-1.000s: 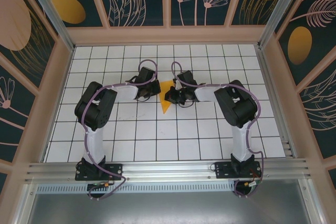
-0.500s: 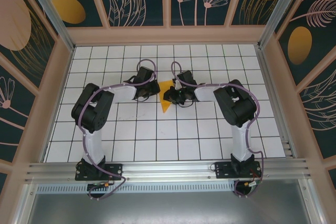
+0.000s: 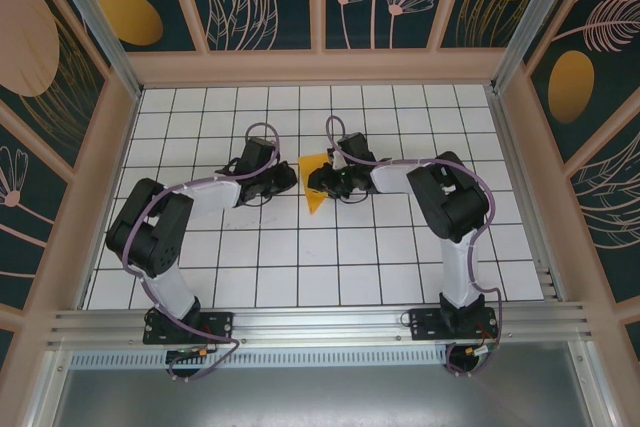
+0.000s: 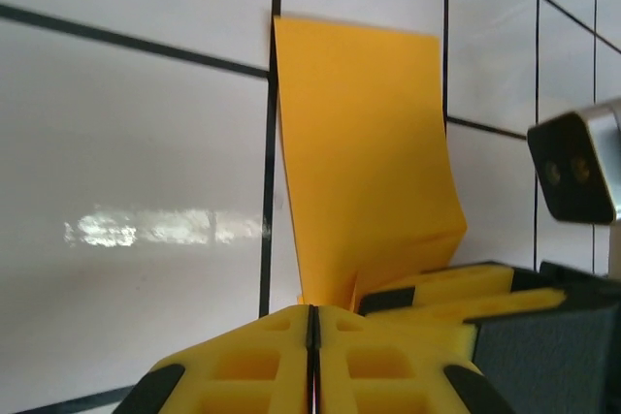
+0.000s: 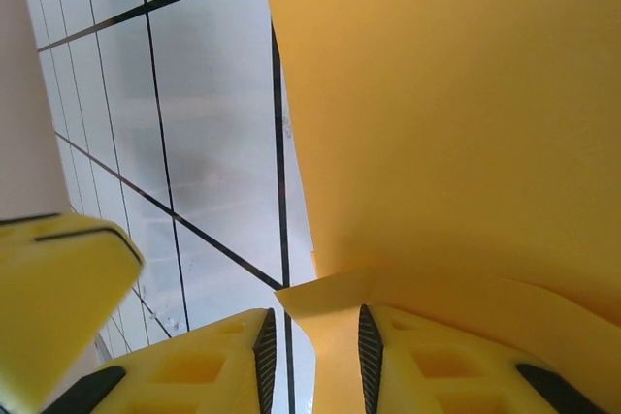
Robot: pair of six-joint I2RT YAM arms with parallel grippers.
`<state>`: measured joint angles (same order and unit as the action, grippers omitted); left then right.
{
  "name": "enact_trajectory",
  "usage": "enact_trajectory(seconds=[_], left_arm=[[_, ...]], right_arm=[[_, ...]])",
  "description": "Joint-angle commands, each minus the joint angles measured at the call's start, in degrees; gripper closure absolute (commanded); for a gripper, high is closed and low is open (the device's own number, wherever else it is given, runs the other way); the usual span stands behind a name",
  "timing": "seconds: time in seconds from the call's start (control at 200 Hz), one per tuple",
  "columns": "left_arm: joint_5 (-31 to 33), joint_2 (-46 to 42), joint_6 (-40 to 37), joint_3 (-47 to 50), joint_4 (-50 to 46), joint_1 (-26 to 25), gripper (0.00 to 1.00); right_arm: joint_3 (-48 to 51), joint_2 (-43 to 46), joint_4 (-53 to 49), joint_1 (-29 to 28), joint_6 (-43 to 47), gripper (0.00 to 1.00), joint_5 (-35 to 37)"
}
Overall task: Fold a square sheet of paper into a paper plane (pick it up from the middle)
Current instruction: Third fold the triangle at the center of the table.
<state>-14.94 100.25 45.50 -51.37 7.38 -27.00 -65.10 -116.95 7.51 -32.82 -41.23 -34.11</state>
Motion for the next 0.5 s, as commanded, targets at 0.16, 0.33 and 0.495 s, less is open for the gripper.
enact_trajectory(seconds=[0.16,0.33,0.495], left_arm=[[-6.06,1.05,2.27,0.79,6.81,-2.07,0.94],[-5.94,3.34,2.53,-0.84,7.09,-3.11,0.98],[-3.8,6.27,2.35,-2.98,5.63,-3.49,1.0]], right_arm=[[2.29,-0.58,-1.61,1.15,1.13,0.94,3.42],[2.08,-1.08,-2.23,1.17,1.33,1.0,3.49],[2.02,-1.09,-2.4,1.13,1.42,1.0,3.32]])
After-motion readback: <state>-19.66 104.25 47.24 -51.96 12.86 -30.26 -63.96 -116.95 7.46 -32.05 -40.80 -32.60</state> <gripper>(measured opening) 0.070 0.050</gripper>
